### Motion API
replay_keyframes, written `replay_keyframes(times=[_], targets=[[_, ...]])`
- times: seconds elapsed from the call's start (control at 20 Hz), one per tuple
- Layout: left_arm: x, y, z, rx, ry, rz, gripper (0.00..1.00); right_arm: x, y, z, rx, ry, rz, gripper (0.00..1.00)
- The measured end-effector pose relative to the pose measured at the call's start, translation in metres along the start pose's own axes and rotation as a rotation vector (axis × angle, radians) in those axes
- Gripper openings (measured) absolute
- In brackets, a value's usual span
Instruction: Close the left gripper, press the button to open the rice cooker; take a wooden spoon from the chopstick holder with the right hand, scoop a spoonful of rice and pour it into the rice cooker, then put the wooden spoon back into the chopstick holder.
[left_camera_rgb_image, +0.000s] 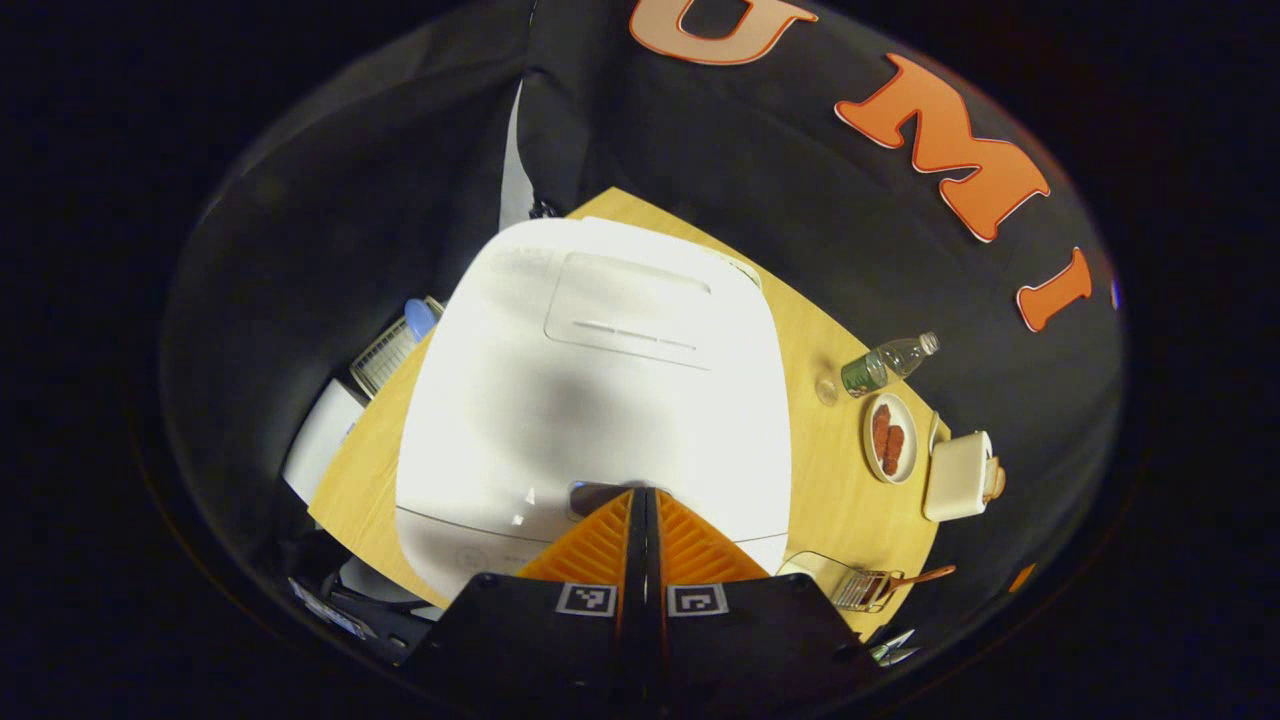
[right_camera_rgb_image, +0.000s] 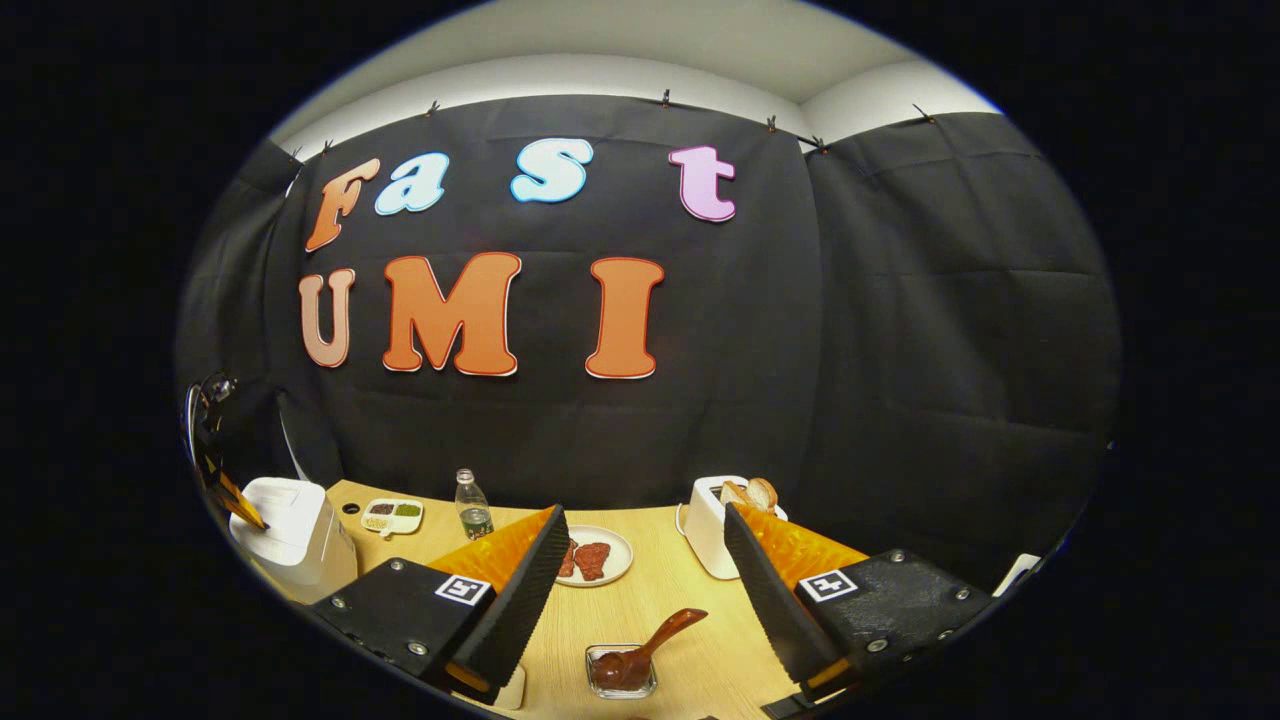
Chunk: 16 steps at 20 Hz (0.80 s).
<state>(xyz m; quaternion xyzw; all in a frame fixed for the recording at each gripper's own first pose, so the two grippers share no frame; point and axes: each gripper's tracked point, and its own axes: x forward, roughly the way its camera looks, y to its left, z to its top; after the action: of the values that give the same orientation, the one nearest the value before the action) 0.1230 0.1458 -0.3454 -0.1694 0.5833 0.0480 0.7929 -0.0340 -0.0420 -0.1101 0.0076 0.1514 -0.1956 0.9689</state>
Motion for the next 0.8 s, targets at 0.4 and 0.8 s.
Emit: replay_keyframes(times=[0.4,0.8], targets=[[-0.005,0.0,0.003,0.018,-0.001,0.03,0.05,0.004,0.001,-0.007,0.012,0.024,0.021,0.96],[0.002,0.004,0.004,0.006,-0.002,0.042,0.05,0.004,-0.001,-0.014,0.008,0.033,0.019,0.96]])
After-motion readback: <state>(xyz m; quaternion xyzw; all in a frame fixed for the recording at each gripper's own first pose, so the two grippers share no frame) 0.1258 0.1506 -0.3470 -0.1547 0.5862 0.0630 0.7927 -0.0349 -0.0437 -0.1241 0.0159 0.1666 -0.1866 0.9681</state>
